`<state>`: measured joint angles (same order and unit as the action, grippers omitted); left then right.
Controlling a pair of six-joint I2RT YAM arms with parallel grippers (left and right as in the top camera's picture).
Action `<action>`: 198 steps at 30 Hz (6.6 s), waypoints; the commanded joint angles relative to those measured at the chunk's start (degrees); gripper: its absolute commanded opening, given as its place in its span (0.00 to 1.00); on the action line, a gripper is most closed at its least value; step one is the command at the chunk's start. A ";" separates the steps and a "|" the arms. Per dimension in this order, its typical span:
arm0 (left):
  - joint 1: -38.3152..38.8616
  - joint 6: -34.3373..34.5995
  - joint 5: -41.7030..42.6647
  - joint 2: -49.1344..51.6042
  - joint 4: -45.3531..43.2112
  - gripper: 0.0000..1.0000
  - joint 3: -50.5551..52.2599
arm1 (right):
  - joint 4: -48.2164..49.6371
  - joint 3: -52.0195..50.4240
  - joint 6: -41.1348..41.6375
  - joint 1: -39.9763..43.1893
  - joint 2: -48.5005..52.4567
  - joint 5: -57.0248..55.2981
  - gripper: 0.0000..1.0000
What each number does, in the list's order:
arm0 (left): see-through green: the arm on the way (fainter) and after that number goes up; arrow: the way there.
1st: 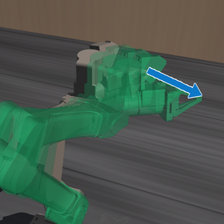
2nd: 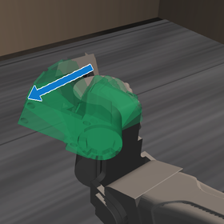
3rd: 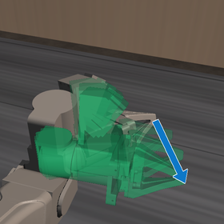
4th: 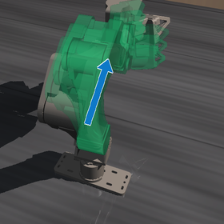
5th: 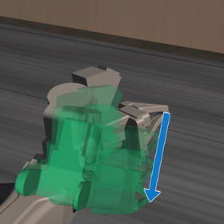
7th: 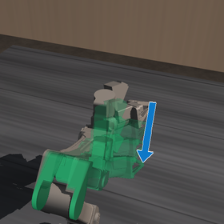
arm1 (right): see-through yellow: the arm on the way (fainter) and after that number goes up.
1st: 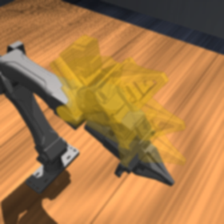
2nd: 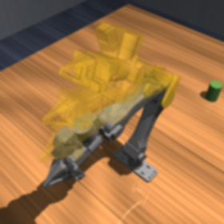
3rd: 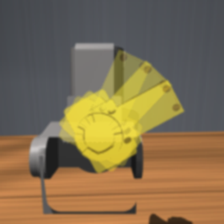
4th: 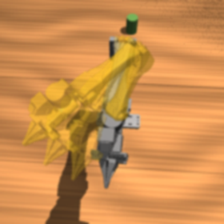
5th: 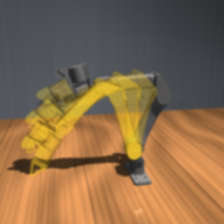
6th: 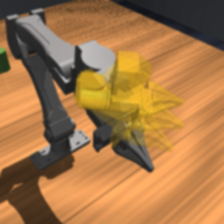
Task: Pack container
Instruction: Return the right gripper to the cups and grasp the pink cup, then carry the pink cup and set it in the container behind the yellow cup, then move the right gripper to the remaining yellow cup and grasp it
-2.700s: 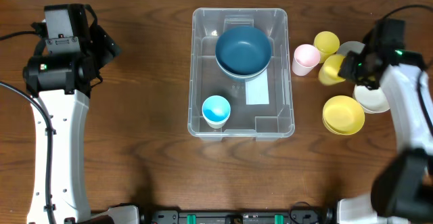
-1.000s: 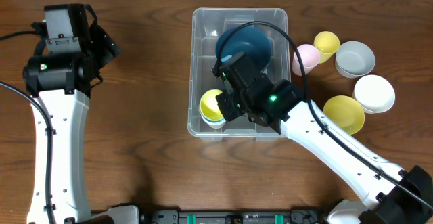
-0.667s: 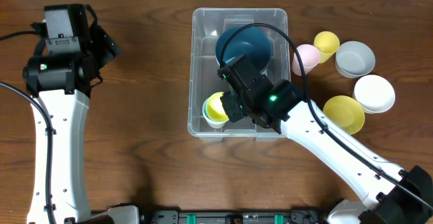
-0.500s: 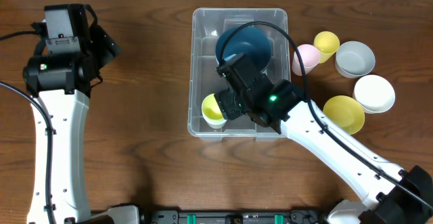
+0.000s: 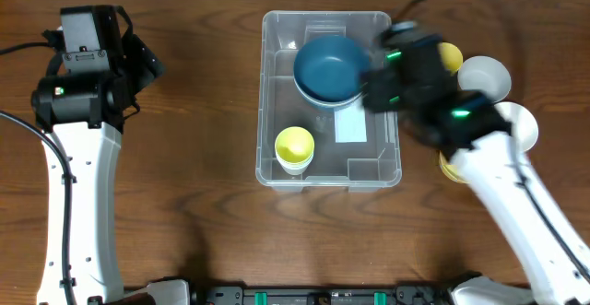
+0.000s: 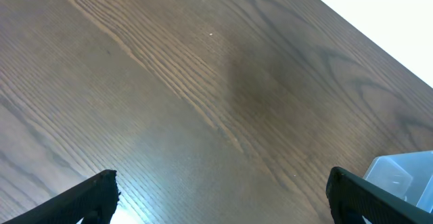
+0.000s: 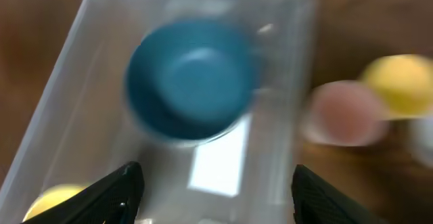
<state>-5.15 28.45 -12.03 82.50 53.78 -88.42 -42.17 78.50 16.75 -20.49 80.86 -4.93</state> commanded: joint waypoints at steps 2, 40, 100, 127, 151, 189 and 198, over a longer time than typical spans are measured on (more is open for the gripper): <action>-0.09 -0.35 -0.66 -0.09 0.17 0.98 -0.85 | -0.50 1.03 1.70 9.35 -0.66 -1.09 0.71; -0.09 -0.35 -0.66 -0.09 0.17 0.98 -0.85 | 4.33 0.98 9.57 22.45 29.51 11.39 0.59; -0.09 -0.35 -0.66 -0.09 0.17 0.98 -0.85 | -10.64 1.01 0.20 13.42 -9.03 13.51 0.01; -0.09 -0.35 -0.66 -0.09 0.17 0.98 -0.85 | 1.53 1.01 -0.46 -11.04 15.39 5.40 0.01; -0.09 -0.35 -0.63 -0.09 0.20 0.98 -0.85 | 5.27 0.98 -0.50 -14.99 23.45 5.62 0.33; -0.09 -0.35 -0.63 -0.09 0.17 0.98 -0.85 | 0.13 1.68 1.01 24.00 8.68 2.21 0.62; -0.09 -0.35 -0.63 -0.09 0.17 0.98 -0.85 | 9.40 1.68 1.44 26.93 20.79 1.97 0.63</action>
<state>-5.15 28.45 -12.03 82.50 53.78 -88.42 -34.33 79.75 17.54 5.23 99.44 -3.03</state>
